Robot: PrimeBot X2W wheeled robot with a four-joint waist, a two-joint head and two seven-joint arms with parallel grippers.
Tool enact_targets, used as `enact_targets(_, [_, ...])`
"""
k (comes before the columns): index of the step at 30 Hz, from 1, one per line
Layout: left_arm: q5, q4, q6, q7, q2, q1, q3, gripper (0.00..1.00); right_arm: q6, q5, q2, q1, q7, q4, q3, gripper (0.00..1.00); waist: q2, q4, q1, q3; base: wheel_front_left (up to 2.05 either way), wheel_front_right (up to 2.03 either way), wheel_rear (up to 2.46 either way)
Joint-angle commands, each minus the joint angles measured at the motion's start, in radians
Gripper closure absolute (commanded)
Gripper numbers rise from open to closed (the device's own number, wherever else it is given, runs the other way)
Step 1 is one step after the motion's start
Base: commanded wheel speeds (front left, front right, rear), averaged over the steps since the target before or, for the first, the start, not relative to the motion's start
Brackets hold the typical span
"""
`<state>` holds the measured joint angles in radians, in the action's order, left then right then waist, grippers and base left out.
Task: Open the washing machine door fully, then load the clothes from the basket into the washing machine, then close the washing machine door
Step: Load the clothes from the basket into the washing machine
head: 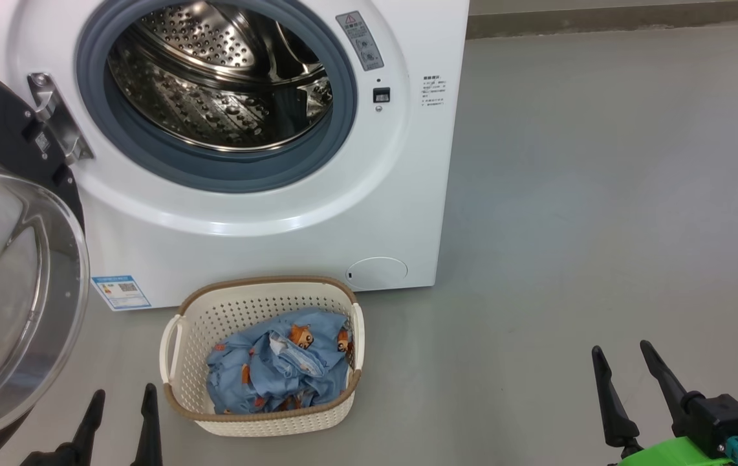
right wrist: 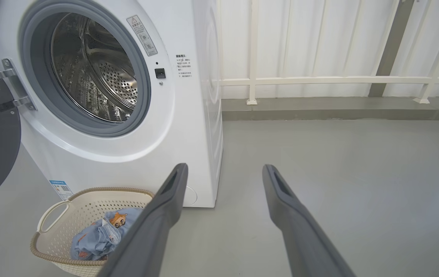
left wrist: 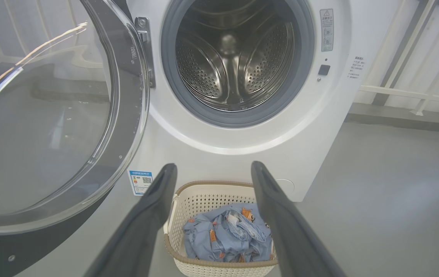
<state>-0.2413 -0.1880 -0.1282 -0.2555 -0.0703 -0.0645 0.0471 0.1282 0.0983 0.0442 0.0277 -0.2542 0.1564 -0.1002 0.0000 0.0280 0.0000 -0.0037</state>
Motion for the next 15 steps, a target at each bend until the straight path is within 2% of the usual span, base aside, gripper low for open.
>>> enact_targets(1, [0.016,0.029,-0.002,-0.006,-0.016,0.017,0.034,0.00,0.003,-0.002,0.006,0.000,-0.008,-0.021,0.024,0.00,0.0000,0.001,0.0000,0.001,0.00,0.00,0.00])
enact_targets(15, [0.027,0.016,-0.002,-0.006,-0.013,0.022,0.033,0.00,0.003,0.000,0.006,0.002,-0.008,-0.012,0.019,0.00,0.0000,0.015,0.0000,0.001,0.00,0.00,0.00])
